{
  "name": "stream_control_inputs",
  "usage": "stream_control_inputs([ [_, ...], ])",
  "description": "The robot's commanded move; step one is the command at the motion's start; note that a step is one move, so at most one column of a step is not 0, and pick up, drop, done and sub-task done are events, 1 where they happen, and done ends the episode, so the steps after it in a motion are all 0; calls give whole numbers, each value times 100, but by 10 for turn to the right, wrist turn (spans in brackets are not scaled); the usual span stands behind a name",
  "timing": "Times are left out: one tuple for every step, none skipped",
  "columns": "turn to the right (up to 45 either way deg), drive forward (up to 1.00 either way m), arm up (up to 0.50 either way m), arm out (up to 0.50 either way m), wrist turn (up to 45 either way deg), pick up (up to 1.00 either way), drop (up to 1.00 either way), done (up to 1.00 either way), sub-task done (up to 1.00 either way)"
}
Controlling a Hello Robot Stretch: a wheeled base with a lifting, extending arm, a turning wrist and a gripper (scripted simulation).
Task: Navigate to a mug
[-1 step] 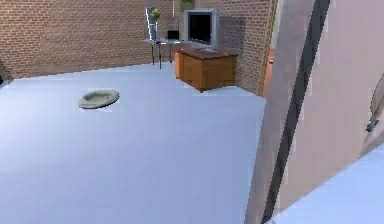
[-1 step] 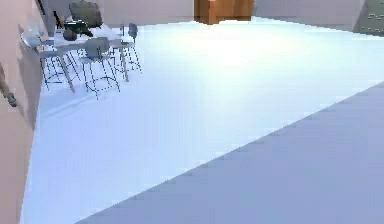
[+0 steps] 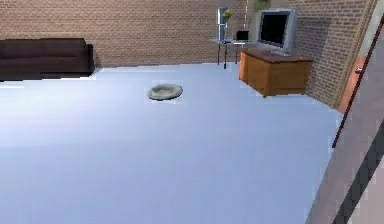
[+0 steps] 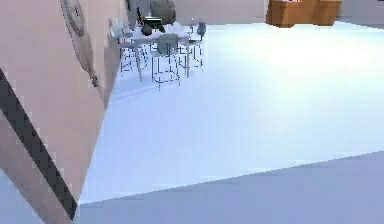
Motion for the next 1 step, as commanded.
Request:
stream_control_inputs([
  [0,90,0,0,0,0,0,0,0],
])
